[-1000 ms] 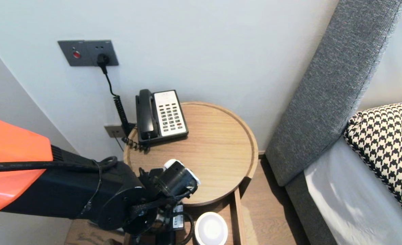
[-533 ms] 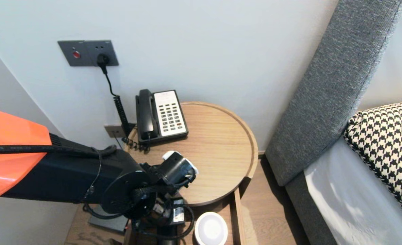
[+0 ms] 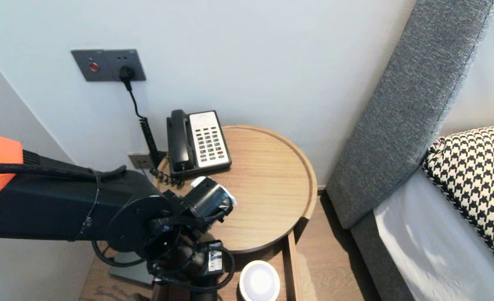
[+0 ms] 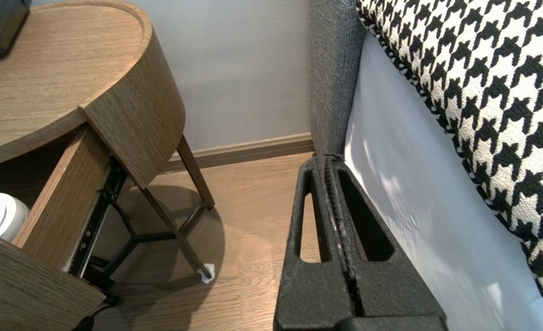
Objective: Take the remote control out of the drawer one by one and place them on the table
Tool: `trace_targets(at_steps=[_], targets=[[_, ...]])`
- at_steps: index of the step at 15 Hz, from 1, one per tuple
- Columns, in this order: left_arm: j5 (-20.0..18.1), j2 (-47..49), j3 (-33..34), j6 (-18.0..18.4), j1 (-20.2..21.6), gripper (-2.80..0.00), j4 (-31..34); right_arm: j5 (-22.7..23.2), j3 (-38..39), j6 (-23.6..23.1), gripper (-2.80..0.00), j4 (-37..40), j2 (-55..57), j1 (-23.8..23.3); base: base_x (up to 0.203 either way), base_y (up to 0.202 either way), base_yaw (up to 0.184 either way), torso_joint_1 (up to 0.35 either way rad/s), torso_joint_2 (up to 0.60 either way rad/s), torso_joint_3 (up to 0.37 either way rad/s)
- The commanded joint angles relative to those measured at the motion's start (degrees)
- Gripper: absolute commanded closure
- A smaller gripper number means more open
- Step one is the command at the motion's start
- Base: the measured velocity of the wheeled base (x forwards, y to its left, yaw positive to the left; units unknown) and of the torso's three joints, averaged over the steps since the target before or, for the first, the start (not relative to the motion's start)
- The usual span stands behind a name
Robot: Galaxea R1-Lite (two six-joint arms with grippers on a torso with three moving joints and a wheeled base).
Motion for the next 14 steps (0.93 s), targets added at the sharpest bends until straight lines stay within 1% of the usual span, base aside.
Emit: trace_targets(at_steps=[1,3,8,12,14], targets=[[-0.3,-1.2,-0.2,-0.3,0.2,0.00,0.3,0.0,1.4,0.0,0.00,-0.1,0.0,0.0,0.000,0.000,0.000,0.000,0.00,0.000],[-0.5,-1.2,-0.4,-0.2,0.2,0.00,0.4,0.0,1.4,0.0,0.00,-0.1,0.0,0.0,0.000,0.000,0.000,0.000,0.00,0.000],[-6.3,-1.3,-2.1,-0.1,0.3,0.00,4.6,0.0,1.4,0.0,0.00,-0.1,0.0,0.0,0.000,0.000,0.000,0.000,0.00,0.000],[-7.1,-1.4,-1.6,0.5,0.3,0.00,5.2,0.0,1.4,0.0,0.00,-0.1,0.0,0.0,0.000,0.000,0.000,0.000,0.00,0.000],[-8.1,-1.4,-1.5,0.6,0.2,0.00,5.6,0.0,1.4,0.0,0.00,-0.1,0.0,0.0,0.000,0.000,0.000,0.000,0.00,0.000]])
